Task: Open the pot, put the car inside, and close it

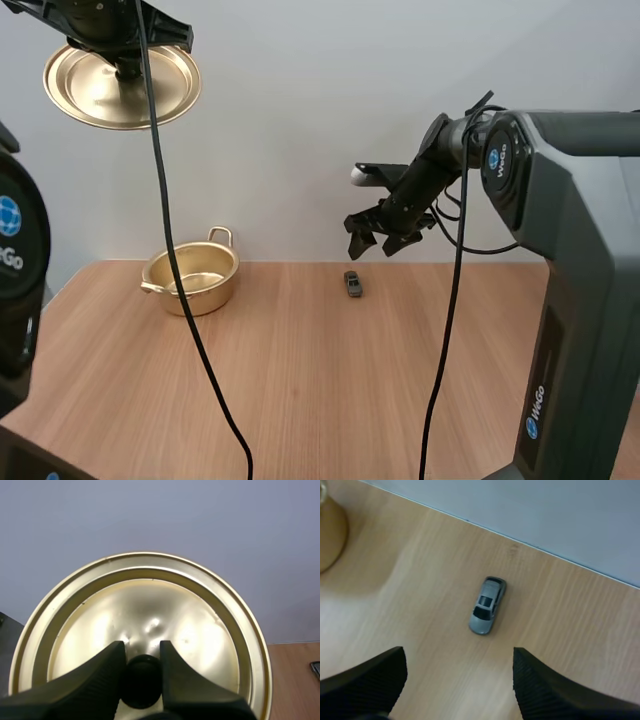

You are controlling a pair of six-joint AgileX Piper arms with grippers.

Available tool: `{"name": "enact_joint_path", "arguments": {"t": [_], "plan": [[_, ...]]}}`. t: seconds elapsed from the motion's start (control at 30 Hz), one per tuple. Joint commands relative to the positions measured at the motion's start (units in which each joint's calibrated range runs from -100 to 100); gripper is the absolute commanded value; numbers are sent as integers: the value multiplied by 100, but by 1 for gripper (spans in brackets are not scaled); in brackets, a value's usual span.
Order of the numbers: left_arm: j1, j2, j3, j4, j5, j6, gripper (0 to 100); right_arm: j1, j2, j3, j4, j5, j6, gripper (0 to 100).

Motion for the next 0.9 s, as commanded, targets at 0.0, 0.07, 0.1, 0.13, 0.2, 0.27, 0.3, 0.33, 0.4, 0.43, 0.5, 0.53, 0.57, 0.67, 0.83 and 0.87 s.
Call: {"name": "enact_joint_path", "arguments": {"t": [0.0,0.07,0.1,0.13,0.2,0.27,0.3,0.33,0.4,0.43,0.5,0.53,0.57,0.67,0.83,0.87], "plan": [[2,-89,2,2,29,3,0,88,143,-4,-557,-557,13,100],[2,-132,2,2,104,3,0,166,254,-4,-775,-806,13,100],[2,-147,2,2,99,3,0,207,292,-4,-854,-934,13,100],[2,-147,2,2,119,3,0,249,320,-4,-910,-1022,13,100],[2,-147,2,2,135,3,0,326,345,-4,-993,-1240,13,100],[2,-147,2,-9,174,3,0,390,350,-4,-1008,-1437,13,100],[2,-147,2,-15,182,3,0,416,350,-4,-1021,-1558,13,100],[2,-147,2,-14,185,3,0,433,350,-4,-1026,-1673,16,100],[2,-147,2,-14,185,3,0,449,382,-17,-1034,-1804,24,100],[2,-147,2,-14,185,3,0,449,435,-17,-1040,-1853,24,100],[2,-147,2,-14,185,3,0,449,523,-30,-1040,-1853,34,100],[2,-147,2,-14,185,3,0,449,581,-30,-1040,-1853,45,100],[2,-147,2,-14,185,3,0,449,642,-30,-1040,-1853,45,100],[2,-147,2,-14,185,3,0,449,794,-30,-1040,-1924,105,100],[2,-147,2,-14,185,3,0,449,961,-30,-931,-2111,125,100],[2,-147,2,-14,185,3,0,449,985,-30,-900,-2130,125,100]]}}
